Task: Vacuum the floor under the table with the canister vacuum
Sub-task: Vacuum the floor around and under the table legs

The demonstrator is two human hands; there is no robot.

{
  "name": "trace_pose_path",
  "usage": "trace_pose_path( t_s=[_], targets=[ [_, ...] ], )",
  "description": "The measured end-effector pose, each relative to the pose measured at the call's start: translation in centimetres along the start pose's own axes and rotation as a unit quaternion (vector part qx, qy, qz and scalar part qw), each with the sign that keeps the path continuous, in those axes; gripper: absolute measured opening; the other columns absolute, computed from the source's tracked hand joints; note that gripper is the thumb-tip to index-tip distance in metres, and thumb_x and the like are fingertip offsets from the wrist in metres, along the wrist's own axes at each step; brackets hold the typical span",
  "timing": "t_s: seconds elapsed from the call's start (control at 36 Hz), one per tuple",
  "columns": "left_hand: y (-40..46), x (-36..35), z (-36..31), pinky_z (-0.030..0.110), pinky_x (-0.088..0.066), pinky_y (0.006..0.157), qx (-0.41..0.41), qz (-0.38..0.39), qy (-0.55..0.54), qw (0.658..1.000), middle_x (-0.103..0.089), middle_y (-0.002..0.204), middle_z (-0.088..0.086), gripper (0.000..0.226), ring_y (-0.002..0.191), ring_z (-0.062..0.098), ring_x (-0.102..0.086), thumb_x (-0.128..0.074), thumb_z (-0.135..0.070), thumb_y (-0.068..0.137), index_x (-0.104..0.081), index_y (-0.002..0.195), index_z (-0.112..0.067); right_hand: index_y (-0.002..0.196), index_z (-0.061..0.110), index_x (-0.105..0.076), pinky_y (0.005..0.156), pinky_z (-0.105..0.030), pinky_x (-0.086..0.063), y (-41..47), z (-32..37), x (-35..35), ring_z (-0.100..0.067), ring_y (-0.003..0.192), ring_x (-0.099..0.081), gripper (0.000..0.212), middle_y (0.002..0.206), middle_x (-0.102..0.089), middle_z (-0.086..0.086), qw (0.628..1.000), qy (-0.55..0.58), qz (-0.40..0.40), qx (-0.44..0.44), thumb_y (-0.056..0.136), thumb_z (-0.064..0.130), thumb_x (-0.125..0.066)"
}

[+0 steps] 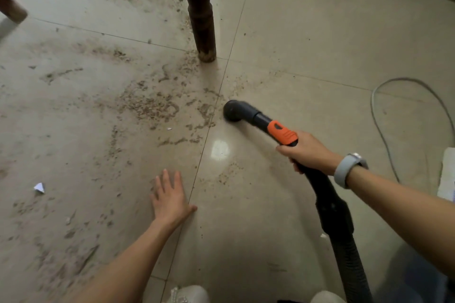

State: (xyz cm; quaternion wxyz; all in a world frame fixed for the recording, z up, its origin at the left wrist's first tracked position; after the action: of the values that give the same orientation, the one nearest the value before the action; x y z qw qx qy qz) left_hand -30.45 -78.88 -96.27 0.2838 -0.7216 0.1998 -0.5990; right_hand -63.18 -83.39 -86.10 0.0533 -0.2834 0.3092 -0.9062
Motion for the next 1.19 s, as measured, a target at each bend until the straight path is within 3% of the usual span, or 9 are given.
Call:
trace_pose_path(
  t_s=[0.11, 0.28, 0.36, 0.53, 0.69, 1.0, 1.19],
  targets=[
    [0.0, 0.0, 0.0, 0.052, -0.005, 0.119, -0.001, -0.006, -0.015, 1.000, 0.018, 0.158, 0.014, 0.108, 0.145, 0.036, 0.016, -0.069, -0.045, 0.081, 0.007, 0.152, -0.016, 0.081, 0.012, -0.047, 0.038, -0.023, -0.041, -1.0, 0.4, -3.5, -0.016, 0.035, -0.049, 0.018, 0.053, -0.052, -0.005, 0.996, -0.012, 0.091, 0.013, 0.087, 0.015, -0.063],
    [0.3, 0.6, 0.0, 0.051, -0.005, 0.119, 0.002, -0.011, -0.019, 1.000, 0.018, 0.158, 0.012, 0.107, 0.145, 0.033, 0.015, -0.068, -0.046, 0.082, 0.007, 0.152, -0.018, 0.082, 0.007, -0.052, 0.032, -0.020, -0.037, 1.2, -1.3, 5.4, -0.013, 0.030, -0.044, 0.013, 0.056, -0.049, -0.010, 0.992, 0.089, -0.078, -0.039, 0.089, 0.010, -0.063],
    [0.7, 1.1, -0.2, 0.052, -0.007, 0.118, 0.007, -0.020, -0.025, 0.999, 0.018, 0.158, 0.011, 0.107, 0.145, 0.033, 0.016, -0.069, -0.046, 0.081, 0.006, 0.152, -0.018, 0.089, 0.007, -0.053, 0.035, -0.022, -0.039, 2.1, -2.0, 7.3, -0.016, 0.034, -0.045, 0.010, 0.058, -0.048, -0.011, 0.983, 0.140, -0.106, -0.061, 0.089, 0.011, -0.062],
    [1.5, 1.4, -1.2, 0.052, -0.004, 0.118, 0.004, -0.015, -0.022, 1.000, 0.018, 0.159, 0.010, 0.107, 0.145, 0.033, 0.017, -0.070, -0.043, 0.082, 0.007, 0.152, -0.019, 0.089, 0.009, -0.050, 0.036, -0.022, -0.038, 3.9, -0.9, 3.7, -0.016, 0.034, -0.044, 0.012, 0.057, -0.047, -0.010, 0.983, 0.163, -0.060, -0.059, 0.089, 0.010, -0.062],
    [1.3, 1.5, -1.0, 0.049, -0.005, 0.119, 0.001, -0.022, -0.012, 1.000, 0.017, 0.159, 0.008, 0.108, 0.146, 0.031, 0.015, -0.070, -0.047, 0.080, 0.006, 0.152, -0.021, 0.089, 0.011, -0.050, 0.040, -0.025, -0.042, 4.6, 1.3, -0.2, -0.018, 0.039, -0.048, 0.014, 0.057, -0.051, -0.007, 0.992, 0.119, 0.019, -0.026, 0.087, 0.016, -0.064],
    [1.3, 1.7, -0.9, 0.049, -0.006, 0.118, 0.004, -0.023, -0.007, 1.000, 0.017, 0.159, 0.006, 0.107, 0.146, 0.030, 0.015, -0.070, -0.048, 0.080, 0.005, 0.152, -0.023, 0.082, 0.011, -0.049, 0.037, -0.024, -0.039, 4.8, 1.1, 0.9, -0.018, 0.036, -0.046, 0.015, 0.057, -0.049, -0.009, 0.989, 0.145, -0.009, -0.036, 0.089, 0.014, -0.063],
    [1.1, 1.9, -1.0, 0.049, -0.005, 0.118, -0.002, -0.031, -0.021, 0.999, 0.017, 0.159, 0.005, 0.111, 0.146, 0.029, 0.015, -0.071, -0.048, 0.079, 0.008, 0.152, -0.020, 0.081, 0.011, -0.049, 0.039, -0.023, -0.042, 3.1, 3.6, -5.6, -0.016, 0.036, -0.048, 0.016, 0.057, -0.051, -0.007, 0.990, 0.088, 0.113, -0.009, 0.088, 0.014, -0.064]
  ],
)
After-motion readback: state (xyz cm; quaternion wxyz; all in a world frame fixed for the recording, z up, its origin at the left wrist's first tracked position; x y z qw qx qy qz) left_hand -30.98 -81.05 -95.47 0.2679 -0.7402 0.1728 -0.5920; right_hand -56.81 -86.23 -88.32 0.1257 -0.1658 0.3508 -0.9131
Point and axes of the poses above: each hand's wrist, its own y-axis towards the middle knuckle, its own x-axis out of the back of the hand, z = x × y, the point moved 10 cm from there along y, towards the middle knuckle
